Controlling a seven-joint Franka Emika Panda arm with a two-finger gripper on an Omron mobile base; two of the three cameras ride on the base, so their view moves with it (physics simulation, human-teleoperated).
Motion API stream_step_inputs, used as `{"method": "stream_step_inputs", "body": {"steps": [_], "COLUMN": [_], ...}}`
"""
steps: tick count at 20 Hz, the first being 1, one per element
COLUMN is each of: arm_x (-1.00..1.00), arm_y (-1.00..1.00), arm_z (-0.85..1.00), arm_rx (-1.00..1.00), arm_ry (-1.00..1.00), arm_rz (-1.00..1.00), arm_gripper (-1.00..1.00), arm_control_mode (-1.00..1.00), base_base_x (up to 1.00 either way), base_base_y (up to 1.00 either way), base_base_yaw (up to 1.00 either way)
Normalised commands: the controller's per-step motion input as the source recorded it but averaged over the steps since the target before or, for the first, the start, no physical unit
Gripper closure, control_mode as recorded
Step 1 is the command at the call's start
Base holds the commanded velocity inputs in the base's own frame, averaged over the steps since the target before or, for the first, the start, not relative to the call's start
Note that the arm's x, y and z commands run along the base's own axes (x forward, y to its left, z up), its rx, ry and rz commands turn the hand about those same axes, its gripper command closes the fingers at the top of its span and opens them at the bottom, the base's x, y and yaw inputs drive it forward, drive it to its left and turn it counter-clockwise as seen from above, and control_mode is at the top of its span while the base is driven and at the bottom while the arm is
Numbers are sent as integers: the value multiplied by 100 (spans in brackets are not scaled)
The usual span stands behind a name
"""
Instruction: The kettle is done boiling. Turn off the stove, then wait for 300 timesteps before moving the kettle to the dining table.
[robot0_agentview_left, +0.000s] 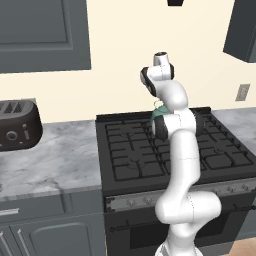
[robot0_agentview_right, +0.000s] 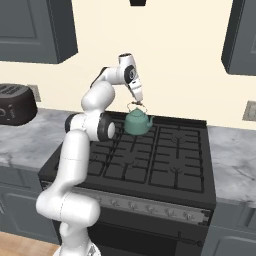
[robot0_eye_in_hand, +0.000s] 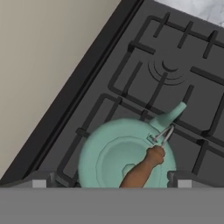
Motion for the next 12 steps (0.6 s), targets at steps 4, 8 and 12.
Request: {"method": "stream_step_inputs", "body": {"steps": [4, 8, 12], "arm_x": [0, 0, -1], "arm_y": [0, 0, 0], "arm_z": [-8, -8, -8], "arm_rx": [0, 0, 0], "arm_ry": [0, 0, 0], "arm_rz": [0, 0, 0], "arm_gripper": [-100, -100, -100], "arm_control_mode": [-100, -100, -100], "base_base_x": [0, 0, 0], "base_base_y": [0, 0, 0], "base_base_yaw": [0, 0, 0]}}
